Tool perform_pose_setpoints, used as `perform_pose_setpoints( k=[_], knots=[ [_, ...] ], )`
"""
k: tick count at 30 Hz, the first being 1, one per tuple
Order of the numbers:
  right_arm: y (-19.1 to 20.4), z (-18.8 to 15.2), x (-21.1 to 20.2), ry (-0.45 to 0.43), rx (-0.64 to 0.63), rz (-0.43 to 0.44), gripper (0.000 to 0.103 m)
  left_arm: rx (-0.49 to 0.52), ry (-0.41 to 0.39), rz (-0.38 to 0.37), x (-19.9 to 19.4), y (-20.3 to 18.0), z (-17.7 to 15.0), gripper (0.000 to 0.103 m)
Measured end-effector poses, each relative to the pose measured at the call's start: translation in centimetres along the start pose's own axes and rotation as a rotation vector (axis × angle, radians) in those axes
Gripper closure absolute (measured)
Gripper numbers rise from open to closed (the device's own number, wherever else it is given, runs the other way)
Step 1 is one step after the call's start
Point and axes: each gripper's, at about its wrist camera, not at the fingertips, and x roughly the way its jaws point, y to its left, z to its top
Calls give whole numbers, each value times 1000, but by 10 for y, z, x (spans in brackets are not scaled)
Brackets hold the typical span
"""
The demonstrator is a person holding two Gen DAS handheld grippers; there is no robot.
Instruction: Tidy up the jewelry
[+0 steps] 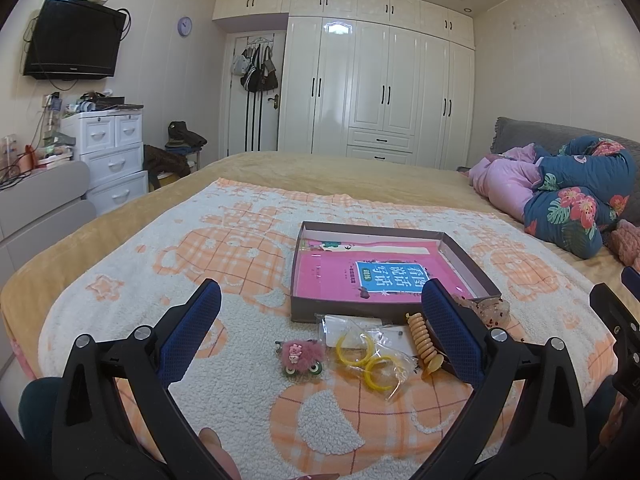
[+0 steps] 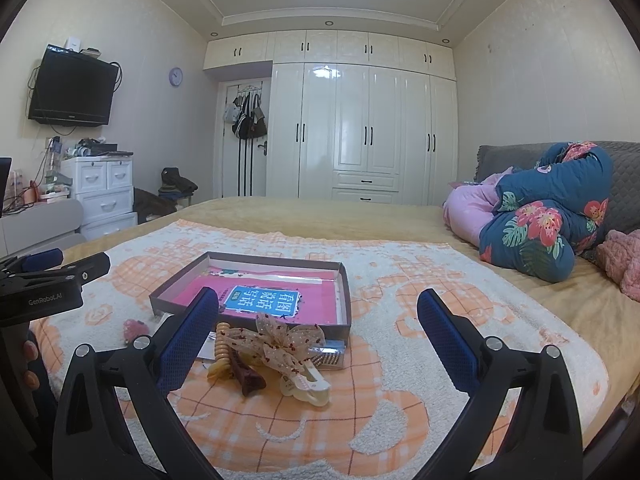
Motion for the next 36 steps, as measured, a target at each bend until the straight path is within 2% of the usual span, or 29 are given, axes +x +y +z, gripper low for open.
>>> perform_pose_setpoints(
  k=[14, 24, 33, 36],
  knots=[
    [1, 1, 4, 12, -6, 17, 6, -5, 3, 0, -1, 4, 2, 11],
    [15, -3, 20, 65, -53, 81, 6, -17, 43, -18, 9, 16, -5, 11],
    [25, -9, 44, 143, -114, 135, 6, -17, 131, -2, 29, 20, -15, 11],
    [25, -11, 52, 164, -123, 150, 6, 8, 171, -23, 38, 18, -21, 11]
  ],
)
